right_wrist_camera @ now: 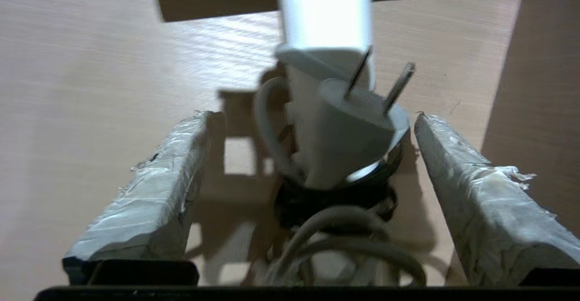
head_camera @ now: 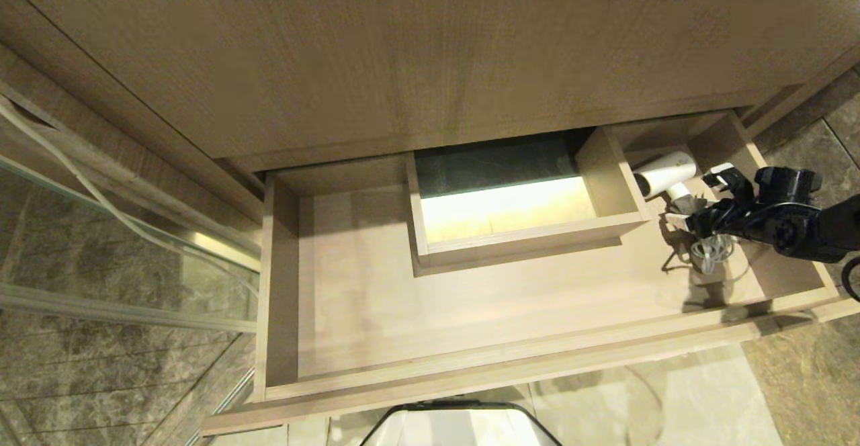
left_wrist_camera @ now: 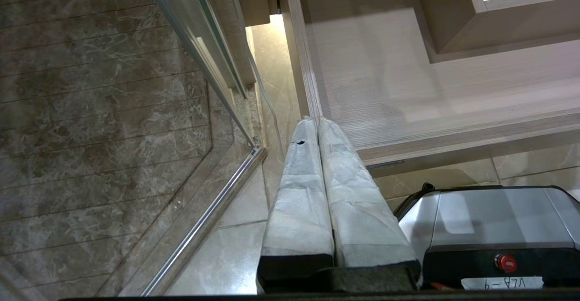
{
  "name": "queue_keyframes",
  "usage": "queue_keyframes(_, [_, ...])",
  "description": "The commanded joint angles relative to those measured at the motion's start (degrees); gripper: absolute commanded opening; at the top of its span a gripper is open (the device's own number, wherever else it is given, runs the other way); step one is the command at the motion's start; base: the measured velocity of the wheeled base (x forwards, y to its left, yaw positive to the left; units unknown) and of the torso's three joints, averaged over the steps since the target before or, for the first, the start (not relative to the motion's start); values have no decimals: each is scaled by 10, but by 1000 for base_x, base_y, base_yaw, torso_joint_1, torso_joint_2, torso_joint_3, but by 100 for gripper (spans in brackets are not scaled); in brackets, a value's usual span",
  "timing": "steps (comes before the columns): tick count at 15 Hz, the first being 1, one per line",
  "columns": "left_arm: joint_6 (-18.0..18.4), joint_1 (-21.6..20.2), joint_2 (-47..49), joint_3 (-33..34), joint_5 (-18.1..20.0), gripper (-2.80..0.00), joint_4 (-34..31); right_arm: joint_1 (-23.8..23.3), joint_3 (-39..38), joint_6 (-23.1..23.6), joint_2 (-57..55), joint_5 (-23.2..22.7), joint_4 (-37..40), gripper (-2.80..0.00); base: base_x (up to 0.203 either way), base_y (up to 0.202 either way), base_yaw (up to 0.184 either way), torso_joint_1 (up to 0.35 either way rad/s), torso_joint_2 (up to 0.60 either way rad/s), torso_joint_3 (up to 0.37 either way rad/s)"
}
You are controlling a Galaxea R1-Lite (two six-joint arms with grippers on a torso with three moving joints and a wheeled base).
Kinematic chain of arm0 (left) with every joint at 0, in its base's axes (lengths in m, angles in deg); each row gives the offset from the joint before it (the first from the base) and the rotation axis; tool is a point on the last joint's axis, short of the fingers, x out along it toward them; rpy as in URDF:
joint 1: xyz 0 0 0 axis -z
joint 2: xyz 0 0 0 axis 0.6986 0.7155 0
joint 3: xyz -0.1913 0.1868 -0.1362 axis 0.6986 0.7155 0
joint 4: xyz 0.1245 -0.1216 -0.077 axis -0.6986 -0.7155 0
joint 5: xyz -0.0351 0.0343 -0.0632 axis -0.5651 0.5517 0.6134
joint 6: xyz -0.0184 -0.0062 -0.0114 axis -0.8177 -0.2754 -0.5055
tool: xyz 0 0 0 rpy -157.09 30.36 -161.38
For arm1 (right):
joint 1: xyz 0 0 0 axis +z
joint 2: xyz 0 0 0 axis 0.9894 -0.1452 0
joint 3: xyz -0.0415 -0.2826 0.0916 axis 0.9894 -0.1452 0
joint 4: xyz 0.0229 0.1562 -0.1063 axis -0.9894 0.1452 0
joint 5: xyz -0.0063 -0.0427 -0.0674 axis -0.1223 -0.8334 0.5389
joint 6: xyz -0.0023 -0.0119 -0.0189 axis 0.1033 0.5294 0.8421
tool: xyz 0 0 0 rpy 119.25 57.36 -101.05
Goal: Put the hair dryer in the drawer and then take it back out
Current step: Pick up the hairdryer
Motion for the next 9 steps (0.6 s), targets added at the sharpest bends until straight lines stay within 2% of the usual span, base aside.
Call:
queue_keyframes(1, [0, 0, 0, 1, 0, -280, 0, 2, 1, 2, -20, -1, -8, -280, 0, 0, 0, 0, 0, 0])
queue_keyframes(9, [0, 0, 0, 1, 0, -280, 0, 5, -13, 6, 34, 21, 8, -280, 0, 0, 0, 0, 0, 0])
